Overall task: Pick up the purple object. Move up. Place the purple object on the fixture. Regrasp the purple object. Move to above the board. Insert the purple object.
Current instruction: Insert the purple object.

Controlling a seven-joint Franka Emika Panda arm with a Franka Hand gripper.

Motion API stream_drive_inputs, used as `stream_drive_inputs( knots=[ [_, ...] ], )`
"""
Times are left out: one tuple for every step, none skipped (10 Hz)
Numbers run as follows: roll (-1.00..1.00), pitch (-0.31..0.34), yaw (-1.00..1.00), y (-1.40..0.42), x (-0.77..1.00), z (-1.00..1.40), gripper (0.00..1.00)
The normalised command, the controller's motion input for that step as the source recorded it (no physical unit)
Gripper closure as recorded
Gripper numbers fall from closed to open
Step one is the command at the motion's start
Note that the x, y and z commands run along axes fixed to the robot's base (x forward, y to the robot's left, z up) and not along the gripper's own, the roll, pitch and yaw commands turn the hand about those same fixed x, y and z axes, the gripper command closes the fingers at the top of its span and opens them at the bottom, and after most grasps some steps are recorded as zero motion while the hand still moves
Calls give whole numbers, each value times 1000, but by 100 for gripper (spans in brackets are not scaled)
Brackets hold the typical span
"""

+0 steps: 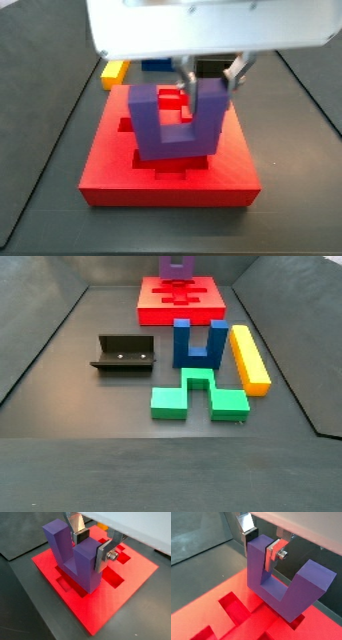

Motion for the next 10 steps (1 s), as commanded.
stream_drive_inputs(
  knots=[
    [-84,0,-117,-91,-246,-209,100],
    [-99,0,-137,-11,-231,-80,100],
    [-184,0,-146,0,-94,0,100],
    [-173,0,-160,0,-9,0,100],
    [-146,0,-263,-31,34,0,100],
    [-11,9,-354,-71,114,0,100],
    [-61,1,-360,-51,100,0,100],
    [-133,0,-346,-23,89,0,100],
    [-156,0,-211,0,60,0,100],
    [-159,14,-37,0,111,0,100]
  ],
)
